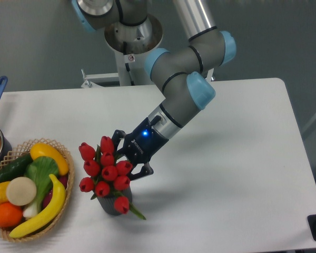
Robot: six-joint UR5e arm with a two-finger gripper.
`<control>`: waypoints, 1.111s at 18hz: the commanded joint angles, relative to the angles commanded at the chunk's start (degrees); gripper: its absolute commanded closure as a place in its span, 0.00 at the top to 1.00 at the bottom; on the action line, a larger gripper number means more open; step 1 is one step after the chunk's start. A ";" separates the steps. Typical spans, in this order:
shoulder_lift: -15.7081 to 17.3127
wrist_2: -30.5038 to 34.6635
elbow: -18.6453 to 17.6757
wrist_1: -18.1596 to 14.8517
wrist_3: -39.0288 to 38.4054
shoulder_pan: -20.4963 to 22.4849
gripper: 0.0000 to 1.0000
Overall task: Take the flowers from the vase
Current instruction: 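Close the gripper on the bundle of tulip stems, then lift the gripped tulips up out of the grey vase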
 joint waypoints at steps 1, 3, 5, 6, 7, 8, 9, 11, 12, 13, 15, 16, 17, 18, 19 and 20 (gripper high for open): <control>0.09 0.00 0.00 0.00 -0.09 0.00 0.43; 0.09 0.00 0.00 0.00 -0.18 0.09 0.41; 0.35 -0.17 0.00 0.00 -0.35 0.35 0.41; 0.61 -0.61 0.00 0.00 -0.96 0.35 0.41; 0.96 -1.40 0.00 0.00 -1.75 0.35 0.41; 1.58 -2.10 0.00 0.00 -2.63 0.35 0.41; 2.28 -2.63 0.09 0.00 -3.68 0.26 0.41; 3.07 -2.90 0.17 0.00 -5.00 0.26 0.41; 3.08 -2.99 0.35 0.00 -5.27 0.35 0.41; 3.16 -3.25 0.44 0.00 -5.27 0.44 0.41; 3.77 -4.04 0.61 0.00 -5.97 0.44 0.41; 4.13 -4.13 0.79 0.00 -6.59 0.44 0.41; 4.48 -4.13 1.14 0.00 -7.37 0.53 0.41; 4.66 -4.13 1.58 -0.09 -8.86 0.53 0.41; 4.75 -4.13 1.76 0.00 -10.27 0.44 0.41; 4.92 -4.13 2.19 0.00 -11.15 0.44 0.41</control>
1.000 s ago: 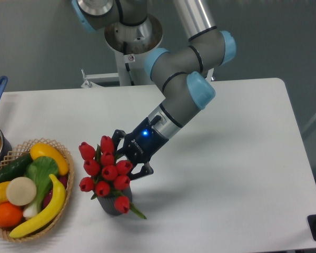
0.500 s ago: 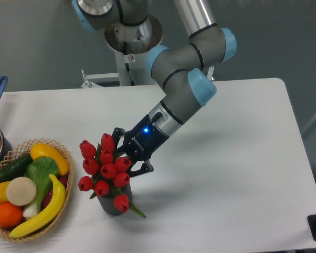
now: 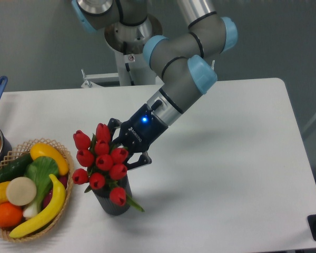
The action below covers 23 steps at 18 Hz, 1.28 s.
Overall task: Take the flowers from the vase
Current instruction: 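Lift the gripped tulips up out of the grey vase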
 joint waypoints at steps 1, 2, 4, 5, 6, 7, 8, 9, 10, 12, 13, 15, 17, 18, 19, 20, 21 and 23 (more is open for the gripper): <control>0.35 0.00 0.35 -0.09 -0.97 0.00 0.41; 0.79 -0.09 0.53 0.00 -1.67 0.00 0.41; 1.49 -0.09 0.71 0.00 -2.20 0.09 0.41; 1.93 -0.09 0.79 0.00 -2.64 0.17 0.41; 2.37 -0.09 0.88 -0.09 -3.43 0.35 0.41; 2.64 0.00 1.23 -0.09 -4.48 0.26 0.41; 3.16 0.00 1.50 -0.09 -5.54 0.35 0.41; 3.25 0.00 1.59 -0.09 -5.89 0.35 0.41; 3.34 0.00 1.59 -0.09 -5.98 0.44 0.41; 3.78 0.00 1.94 -0.09 -6.86 0.53 0.41; 3.96 0.00 2.55 -0.09 -8.08 0.44 0.41; 3.96 0.00 4.13 -0.09 -10.81 0.79 0.41; 3.96 0.00 5.71 -0.09 -12.40 1.05 0.41; 3.96 0.00 6.07 -0.09 -12.66 1.23 0.41; 3.96 -0.09 6.16 -0.09 -12.67 1.32 0.41; 4.04 -0.35 6.42 -0.09 -12.75 1.41 0.41; 4.31 -0.96 6.68 -0.09 -13.10 1.49 0.41; 4.48 -2.19 7.56 -0.09 -15.03 2.28 0.41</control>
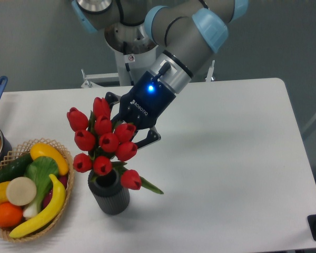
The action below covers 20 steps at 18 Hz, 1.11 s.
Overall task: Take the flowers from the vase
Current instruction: 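Lift the gripped tulips up out of the grey vase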
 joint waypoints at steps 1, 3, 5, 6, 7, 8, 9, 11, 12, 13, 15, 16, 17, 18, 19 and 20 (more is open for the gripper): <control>0.09 -0.53 0.79 0.00 -1.14 0.35 0.41; 0.61 -1.06 1.85 0.00 -3.43 0.53 0.41; 1.49 -1.06 2.03 0.00 -4.49 1.06 0.41; 2.10 -1.06 2.03 0.00 -4.75 1.23 0.41; 2.37 -1.06 2.03 0.00 -5.10 1.32 0.41; 2.63 -1.06 2.03 0.00 -5.37 1.50 0.41; 3.07 -1.06 2.03 0.00 -5.37 1.93 0.41; 3.25 -0.97 1.59 -0.09 -5.37 3.34 0.41; 3.69 -0.80 1.33 -0.09 -5.11 4.48 0.41; 3.78 -0.62 1.32 -0.09 -5.02 5.53 0.41; 3.87 -0.45 1.50 0.00 -4.41 7.90 0.41; 4.04 -0.44 1.59 0.00 -4.06 9.05 0.41; 4.04 -0.44 1.59 0.00 -3.62 9.84 0.41; 4.13 -0.36 1.41 -0.09 -3.09 10.89 0.41; 4.22 -0.27 1.41 -0.09 -3.00 11.43 0.41; 4.31 -0.18 1.41 -0.09 -3.00 11.95 0.41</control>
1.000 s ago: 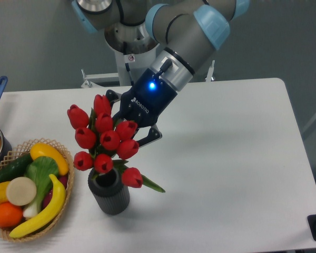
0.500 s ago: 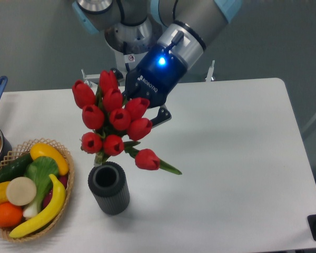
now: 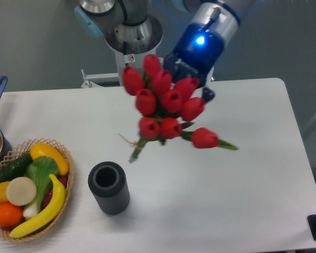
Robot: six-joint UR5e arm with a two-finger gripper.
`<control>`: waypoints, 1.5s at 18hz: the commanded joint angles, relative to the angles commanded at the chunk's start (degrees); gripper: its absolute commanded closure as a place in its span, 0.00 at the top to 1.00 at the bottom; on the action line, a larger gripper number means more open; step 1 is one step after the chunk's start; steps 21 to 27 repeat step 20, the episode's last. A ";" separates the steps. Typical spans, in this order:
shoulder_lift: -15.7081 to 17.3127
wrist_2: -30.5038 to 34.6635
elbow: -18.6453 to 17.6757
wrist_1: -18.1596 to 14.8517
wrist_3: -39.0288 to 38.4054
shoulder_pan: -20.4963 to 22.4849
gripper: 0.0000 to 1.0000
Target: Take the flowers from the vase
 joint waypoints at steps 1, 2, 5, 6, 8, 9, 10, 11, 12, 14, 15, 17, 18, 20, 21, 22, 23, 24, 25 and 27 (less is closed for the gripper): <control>0.00 0.00 -0.17 0.00 0.61 1.05 0.41; 0.00 0.00 -0.26 -0.09 1.57 1.67 0.41; -0.26 -0.09 -1.40 -0.09 3.07 2.73 0.41; -0.35 -0.09 -1.93 -0.09 3.86 3.16 0.41; -0.44 -0.09 -3.33 -0.09 5.61 3.78 0.41; -0.35 0.00 -3.77 0.00 6.67 3.87 0.41; -0.18 -0.09 -3.69 -0.17 6.77 4.22 0.41; 0.09 0.00 -4.13 -0.18 6.85 4.22 0.41; 0.18 0.00 -4.65 -0.18 6.94 4.22 0.41; 0.62 0.09 -5.01 -0.18 7.03 4.22 0.41; 0.62 0.00 -5.01 -0.18 7.03 4.22 0.41; 1.05 0.00 -5.45 -0.18 7.03 4.31 0.41; 1.14 0.09 -5.88 -0.18 7.03 4.31 0.41; 1.41 0.18 -5.98 -0.18 7.03 4.22 0.41; 1.41 0.18 -5.98 -0.18 7.03 4.22 0.41; 1.41 0.18 -5.98 -0.18 7.03 4.22 0.41; 1.41 0.18 -5.98 -0.18 7.03 4.22 0.41; 1.41 0.18 -5.98 -0.18 7.03 4.22 0.41; 1.41 0.18 -5.98 -0.18 7.03 4.22 0.41; 1.41 0.18 -5.98 -0.18 7.03 4.22 0.41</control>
